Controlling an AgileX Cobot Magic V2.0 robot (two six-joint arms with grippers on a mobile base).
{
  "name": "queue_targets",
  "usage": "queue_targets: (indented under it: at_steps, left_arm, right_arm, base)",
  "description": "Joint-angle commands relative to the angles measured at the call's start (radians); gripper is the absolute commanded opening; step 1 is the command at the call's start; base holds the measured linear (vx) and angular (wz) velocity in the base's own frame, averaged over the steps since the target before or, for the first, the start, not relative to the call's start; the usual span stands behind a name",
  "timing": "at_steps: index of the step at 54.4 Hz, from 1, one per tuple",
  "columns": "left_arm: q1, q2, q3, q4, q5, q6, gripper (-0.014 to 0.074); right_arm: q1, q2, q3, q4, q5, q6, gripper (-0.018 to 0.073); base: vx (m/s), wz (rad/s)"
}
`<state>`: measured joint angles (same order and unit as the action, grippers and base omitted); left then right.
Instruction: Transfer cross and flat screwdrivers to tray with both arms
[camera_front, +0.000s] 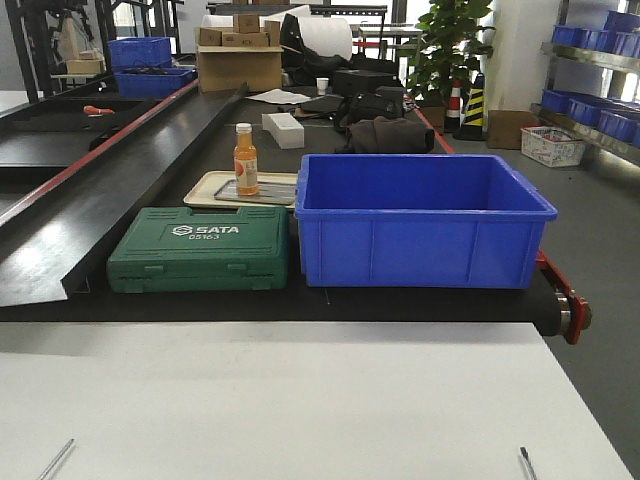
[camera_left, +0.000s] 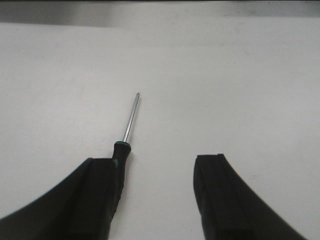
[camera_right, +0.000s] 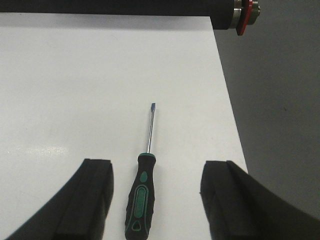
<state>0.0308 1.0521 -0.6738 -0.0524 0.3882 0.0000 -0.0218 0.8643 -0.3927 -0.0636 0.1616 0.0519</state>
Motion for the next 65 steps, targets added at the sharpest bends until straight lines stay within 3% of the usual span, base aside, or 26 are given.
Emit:
queue_targets:
  at_steps: [1, 11, 20, 30, 54, 65]
  left_arm:
    - [0.034, 0.124, -0.159, 0.004, 0.046, -0.028, 0.0474]
    - [0.096, 0.409, -0.383, 0.002, 0.265, 0.090, 0.0474]
    - [0.098, 0.641, -0.514, -0.014, 0.343, 0.259, 0.0474]
    - [0.097, 0.799, -0.581, -0.040, 0.353, 0.355, 0.0474]
    - [0.101, 0.905, -0.580, 0.021, 0.214, 0.380, 0.0472]
    - [0.100, 0.952, -0.580, 0.019, 0.251, 0.380, 0.0472]
  right_arm:
    - [-0.006, -0.002, -0.035, -0.002, -0.061, -0.002, 0.0475]
    - [-0.006, -0.002, -0.035, -0.002, -0.066, -0.002, 0.0475]
    - [-0.006, -0.002, -0.035, -0.002, -0.066, -0.002, 0.0475]
    - [-0.006, -0.002, -0.035, -0.003, -0.070, -0.003, 0.0475]
    - [-0.006, -0.002, -0.035, -0.007, -0.071, -0.003, 0.0475]
    - [-0.006, -0.002, -0.035, -0.007, -0.071, -0.004, 0.0475]
  base:
    - [0.00, 0.00]
    - [0.00, 0.00]
    - [0.00, 0.00]
    - [0.00, 0.00]
    - [0.00, 0.00]
    - [0.00, 0.00]
